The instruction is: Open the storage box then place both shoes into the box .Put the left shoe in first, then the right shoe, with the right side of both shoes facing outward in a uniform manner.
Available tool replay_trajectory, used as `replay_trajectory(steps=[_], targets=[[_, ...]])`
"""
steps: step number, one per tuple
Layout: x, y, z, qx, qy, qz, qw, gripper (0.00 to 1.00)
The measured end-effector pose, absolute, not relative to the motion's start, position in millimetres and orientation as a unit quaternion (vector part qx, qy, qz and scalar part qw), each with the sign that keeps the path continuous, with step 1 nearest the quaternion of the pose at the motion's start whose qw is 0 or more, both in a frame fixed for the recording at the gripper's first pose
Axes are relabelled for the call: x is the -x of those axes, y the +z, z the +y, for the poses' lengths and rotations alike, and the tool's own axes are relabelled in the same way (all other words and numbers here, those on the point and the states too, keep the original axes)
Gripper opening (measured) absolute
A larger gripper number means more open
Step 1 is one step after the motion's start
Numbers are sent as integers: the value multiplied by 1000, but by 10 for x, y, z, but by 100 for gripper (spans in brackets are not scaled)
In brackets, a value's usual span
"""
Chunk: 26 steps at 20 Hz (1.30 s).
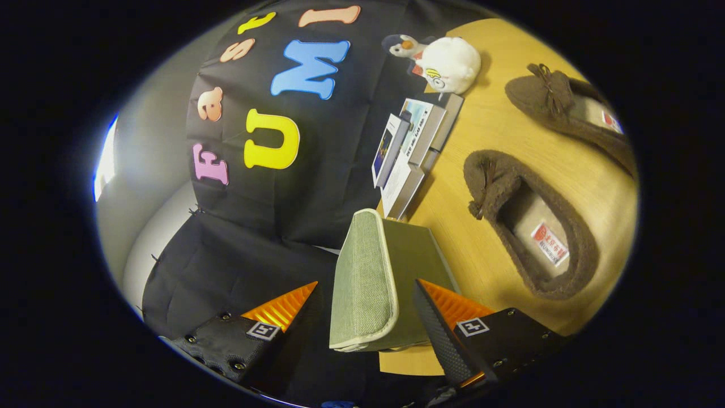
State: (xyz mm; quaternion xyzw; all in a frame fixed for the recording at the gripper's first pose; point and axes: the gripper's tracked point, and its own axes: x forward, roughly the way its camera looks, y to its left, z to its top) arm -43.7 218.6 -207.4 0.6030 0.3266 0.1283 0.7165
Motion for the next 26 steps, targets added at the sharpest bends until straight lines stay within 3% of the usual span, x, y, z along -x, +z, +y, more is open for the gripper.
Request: replay_trajectory(steps=[12, 13, 14, 17, 20, 21, 23, 26], targets=[[475, -2194, 2655, -689, 139, 353, 617, 95], [471, -2207, 2660, -692, 135, 354, 614, 91], [473, -2204, 2685, -697, 138, 357, 607, 74], [454, -2229, 2671, -699, 139, 365, 599, 74], [465, -2234, 2640, -710, 133, 367, 586, 33], [455, -2260, 2634, -704, 138, 369, 591, 33], [381, -2202, 2529, -721, 122, 345, 588, 9], [441, -2092, 2549, -684, 143, 350, 624, 9]])
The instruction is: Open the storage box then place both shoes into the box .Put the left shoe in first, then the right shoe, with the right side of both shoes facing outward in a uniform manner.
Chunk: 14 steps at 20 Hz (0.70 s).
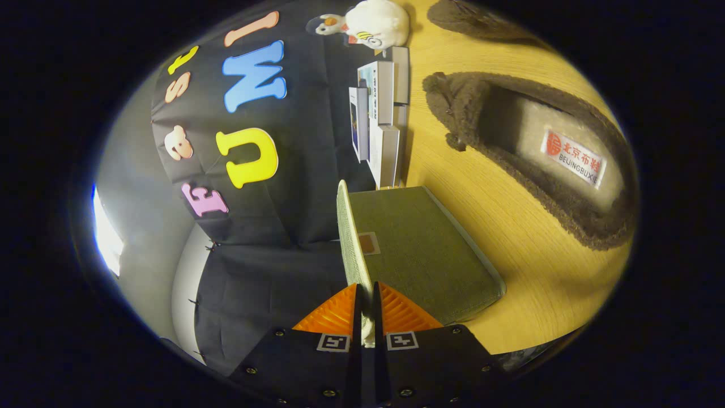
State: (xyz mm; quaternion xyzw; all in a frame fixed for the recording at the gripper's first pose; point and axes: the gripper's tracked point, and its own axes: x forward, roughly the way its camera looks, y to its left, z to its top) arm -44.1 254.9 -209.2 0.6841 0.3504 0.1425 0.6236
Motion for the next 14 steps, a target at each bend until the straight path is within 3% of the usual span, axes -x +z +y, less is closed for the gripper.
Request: replay_trajectory(steps=[1, 2, 14], targets=[[378, -2061, 2461, -673, 136, 337, 645, 9], [339, -2010, 2491, -656, 143, 337, 661, 0], [119, -967, 2802, -556, 236, 334, 724, 0]])
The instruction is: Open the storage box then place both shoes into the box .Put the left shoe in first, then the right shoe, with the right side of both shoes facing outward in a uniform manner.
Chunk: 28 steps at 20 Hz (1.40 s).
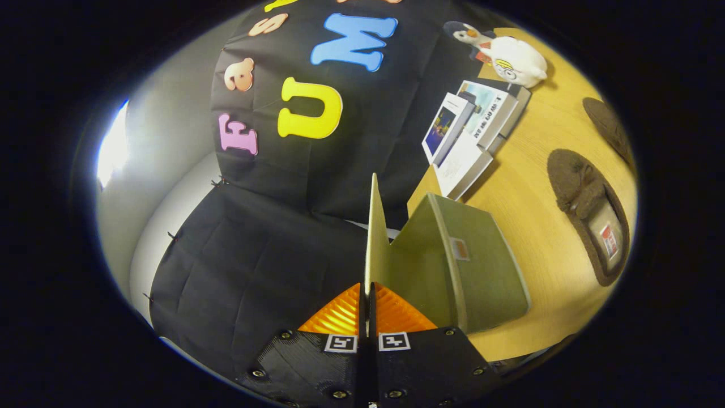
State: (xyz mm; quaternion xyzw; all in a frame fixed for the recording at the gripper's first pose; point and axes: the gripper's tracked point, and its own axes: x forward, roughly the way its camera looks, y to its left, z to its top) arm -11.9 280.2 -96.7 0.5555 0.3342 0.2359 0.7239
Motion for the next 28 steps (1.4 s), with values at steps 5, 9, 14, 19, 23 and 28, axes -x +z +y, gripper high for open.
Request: replay_trajectory(steps=[5, 9, 14, 19, 23, 28], targets=[[29, -569, 3162, -507, 272, 327, 750, 0], [0, -374, 3483, -479, 297, 320, 761, 0], [-2, -225, 3834, -420, 304, 316, 794, 0], [29, -174, 4199, -393, 317, 321, 801, 0], [56, -272, 4434, -372, 324, 332, 804, 0], [128, -320, 4754, -356, 354, 344, 794, 5]])
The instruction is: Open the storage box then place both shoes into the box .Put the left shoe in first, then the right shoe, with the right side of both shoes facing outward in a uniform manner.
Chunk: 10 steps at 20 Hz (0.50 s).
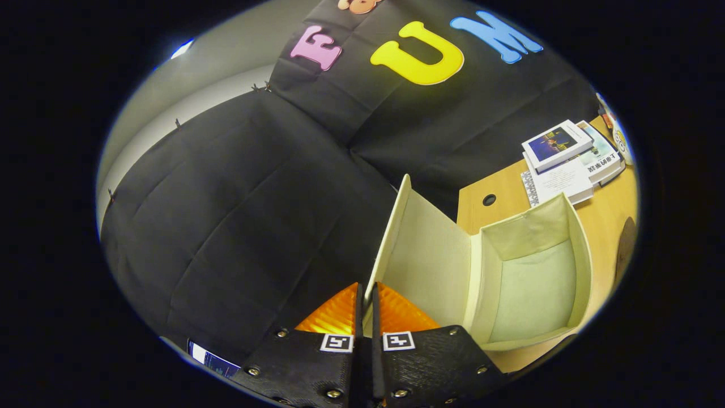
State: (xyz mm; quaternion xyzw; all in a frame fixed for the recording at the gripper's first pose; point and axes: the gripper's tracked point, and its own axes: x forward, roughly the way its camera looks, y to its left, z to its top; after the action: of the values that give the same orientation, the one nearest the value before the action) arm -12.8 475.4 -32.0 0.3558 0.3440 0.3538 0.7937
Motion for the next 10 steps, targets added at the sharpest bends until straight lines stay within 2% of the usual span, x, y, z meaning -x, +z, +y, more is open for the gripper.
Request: replay_trajectory(steps=[2, 3, 6, 7, 10], targets=[[148, -310, 4813, -350, 365, 340, 793, 16], [136, -309, 4796, -344, 367, 332, 798, 29], [56, -334, 4649, -315, 358, 309, 823, 90], [28, -340, 4589, -306, 354, 302, 830, 94], [-41, -353, 4352, -285, 340, 285, 850, 96]])
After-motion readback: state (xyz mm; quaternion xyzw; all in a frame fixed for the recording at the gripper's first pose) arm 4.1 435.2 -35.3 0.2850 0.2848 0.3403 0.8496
